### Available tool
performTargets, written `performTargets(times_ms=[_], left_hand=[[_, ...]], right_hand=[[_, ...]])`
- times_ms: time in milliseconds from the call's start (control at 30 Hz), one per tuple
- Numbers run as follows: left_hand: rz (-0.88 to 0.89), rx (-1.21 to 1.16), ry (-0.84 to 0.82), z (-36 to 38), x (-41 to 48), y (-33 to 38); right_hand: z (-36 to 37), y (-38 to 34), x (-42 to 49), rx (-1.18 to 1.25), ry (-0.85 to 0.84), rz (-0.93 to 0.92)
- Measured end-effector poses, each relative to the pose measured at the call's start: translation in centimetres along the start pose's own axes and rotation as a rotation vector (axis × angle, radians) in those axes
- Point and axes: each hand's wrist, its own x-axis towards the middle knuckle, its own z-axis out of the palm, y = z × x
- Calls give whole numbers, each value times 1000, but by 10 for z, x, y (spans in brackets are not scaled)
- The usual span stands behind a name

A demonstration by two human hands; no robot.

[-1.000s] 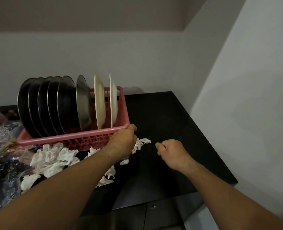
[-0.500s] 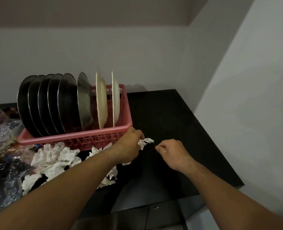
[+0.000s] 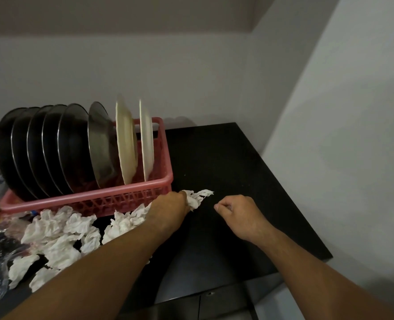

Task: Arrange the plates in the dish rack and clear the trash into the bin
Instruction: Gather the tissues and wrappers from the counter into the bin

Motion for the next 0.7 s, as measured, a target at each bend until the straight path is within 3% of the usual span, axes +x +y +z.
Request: performTargets(times_ms=[133,400,700], left_hand=[[-4,-76,43,-1,6,-2],[34,-33,-145,8,17,4],[188,-402,-3,-44,8,5]], right_hand=[[-2,2,3,4,2,0],[-5,8,5,5,-6,0],[-9,7,19,-9,-22,20]])
